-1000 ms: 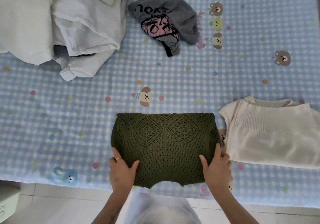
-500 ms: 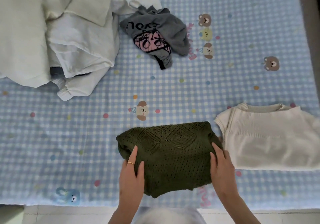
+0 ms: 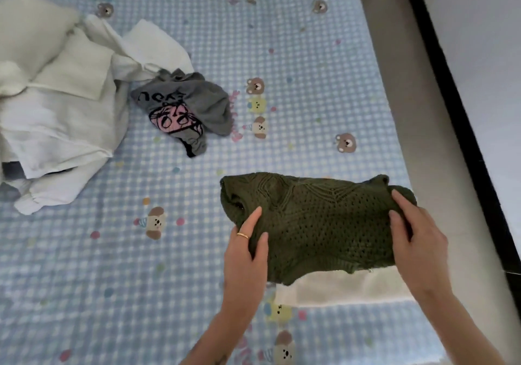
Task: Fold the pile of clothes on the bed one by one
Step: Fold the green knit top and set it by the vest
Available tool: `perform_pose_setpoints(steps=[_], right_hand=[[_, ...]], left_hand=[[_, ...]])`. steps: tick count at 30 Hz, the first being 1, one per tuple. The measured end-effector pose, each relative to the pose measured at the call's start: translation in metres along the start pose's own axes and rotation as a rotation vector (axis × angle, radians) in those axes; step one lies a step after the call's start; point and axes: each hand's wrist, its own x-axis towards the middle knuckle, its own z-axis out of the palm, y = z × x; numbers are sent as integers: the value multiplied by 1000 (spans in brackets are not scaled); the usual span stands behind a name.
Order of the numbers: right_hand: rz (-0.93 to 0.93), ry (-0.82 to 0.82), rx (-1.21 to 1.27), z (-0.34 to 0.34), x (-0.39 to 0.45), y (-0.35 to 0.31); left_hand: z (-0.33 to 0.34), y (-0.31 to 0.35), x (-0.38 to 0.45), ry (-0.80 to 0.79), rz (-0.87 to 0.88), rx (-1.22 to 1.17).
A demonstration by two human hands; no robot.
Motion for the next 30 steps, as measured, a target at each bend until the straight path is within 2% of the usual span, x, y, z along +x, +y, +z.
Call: perform_pose_setpoints(steps=[3, 9, 12, 16, 20, 21, 22, 24, 26, 28, 30], right_hand=[[66, -24, -41, -7, 7, 71], [236, -248, -143, 39, -19, 191], [264, -292, -155, 51, -27, 214], [265, -240, -151, 44, -30, 223], [275, -333, -219, 36, -42, 232], [264, -328, -300, 37, -45, 234], [232, -292, -399, 41, -48, 235], [130, -252, -515, 51, -47, 224], [-8, -339, -522, 67, -44, 201], [-108, -478, -558, 88, -44, 185], [-65, -552, -615, 103, -39, 184]], left_hand=[[56, -25, -6, -17, -76, 43], [128, -113, -21, -237, -268, 349], [136, -128, -24, -228, -268, 394], [126, -130, -33, -155, -263, 343], [117, -130, -40, -233, -306, 506], [116, -129, -40, -228, -294, 609], [116, -130, -39, -192, -211, 733], [120, -127, -34, -168, 51, 887], [130, -122, -26, -270, 269, 941], [140, -122, -13, -411, 328, 994], [144, -130, 2, -468, 304, 1043]])
